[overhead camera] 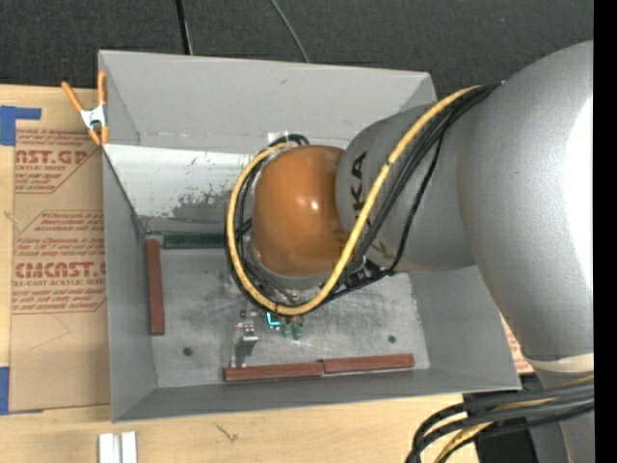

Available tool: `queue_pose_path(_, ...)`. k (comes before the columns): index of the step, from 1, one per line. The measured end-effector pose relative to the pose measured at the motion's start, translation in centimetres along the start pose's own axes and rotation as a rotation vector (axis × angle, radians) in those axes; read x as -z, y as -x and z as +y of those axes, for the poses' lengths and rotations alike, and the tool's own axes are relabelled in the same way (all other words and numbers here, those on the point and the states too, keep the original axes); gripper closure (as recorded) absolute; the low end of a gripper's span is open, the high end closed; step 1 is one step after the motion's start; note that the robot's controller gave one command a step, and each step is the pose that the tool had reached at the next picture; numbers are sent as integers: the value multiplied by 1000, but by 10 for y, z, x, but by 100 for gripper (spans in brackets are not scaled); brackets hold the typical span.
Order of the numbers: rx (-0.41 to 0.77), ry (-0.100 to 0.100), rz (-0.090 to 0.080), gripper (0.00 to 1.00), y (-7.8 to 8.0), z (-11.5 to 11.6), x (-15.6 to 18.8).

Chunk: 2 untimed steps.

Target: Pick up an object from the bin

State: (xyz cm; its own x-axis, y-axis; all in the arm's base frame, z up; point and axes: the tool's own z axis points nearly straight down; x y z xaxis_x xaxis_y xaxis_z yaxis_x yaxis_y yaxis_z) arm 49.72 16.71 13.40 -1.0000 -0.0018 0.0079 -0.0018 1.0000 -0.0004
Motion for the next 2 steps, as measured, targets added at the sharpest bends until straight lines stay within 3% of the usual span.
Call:
queue_pose_path(1,-2,1,-7,0,2,-1,4)
queue_pose_path(2,131,5,9,100,-14,-49,-56)
